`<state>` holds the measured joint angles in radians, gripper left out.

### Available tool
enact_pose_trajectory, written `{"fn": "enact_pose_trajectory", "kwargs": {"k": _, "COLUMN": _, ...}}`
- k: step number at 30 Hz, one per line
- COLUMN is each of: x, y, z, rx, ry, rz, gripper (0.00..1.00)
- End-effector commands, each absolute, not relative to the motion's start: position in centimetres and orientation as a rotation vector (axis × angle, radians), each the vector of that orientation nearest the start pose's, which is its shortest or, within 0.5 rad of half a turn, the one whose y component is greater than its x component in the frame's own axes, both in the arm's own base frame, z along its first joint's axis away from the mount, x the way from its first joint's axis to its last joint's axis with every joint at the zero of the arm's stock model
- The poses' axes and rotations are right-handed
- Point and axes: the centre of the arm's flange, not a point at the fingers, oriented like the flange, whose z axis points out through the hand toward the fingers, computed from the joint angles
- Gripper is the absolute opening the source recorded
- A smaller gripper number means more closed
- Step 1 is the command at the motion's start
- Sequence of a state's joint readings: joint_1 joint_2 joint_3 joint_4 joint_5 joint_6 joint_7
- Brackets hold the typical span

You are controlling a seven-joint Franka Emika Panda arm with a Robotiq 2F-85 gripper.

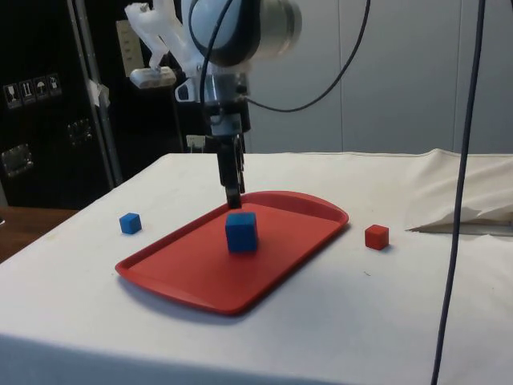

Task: Pick up the largest block and place it onto the tray.

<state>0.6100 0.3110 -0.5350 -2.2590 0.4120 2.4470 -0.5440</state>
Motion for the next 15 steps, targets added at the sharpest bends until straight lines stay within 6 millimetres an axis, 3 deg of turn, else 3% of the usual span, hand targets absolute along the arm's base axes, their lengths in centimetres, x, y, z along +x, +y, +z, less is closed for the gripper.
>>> {"fn": "enact_pose_trajectory", "kwargs": {"k": 1, "x": 52.9, "y": 3.6, "z": 24.3, "rx": -3.006, "ry": -0.465, "rz": 0.048, "gripper": 1.00}}
{"fn": "enact_pose_trajectory", "kwargs": {"k": 15, "x": 53.2, "y": 4.2, "z": 28.1, "rx": -3.003, "ry": -0.527, "rz": 0.036, "gripper": 1.00}}
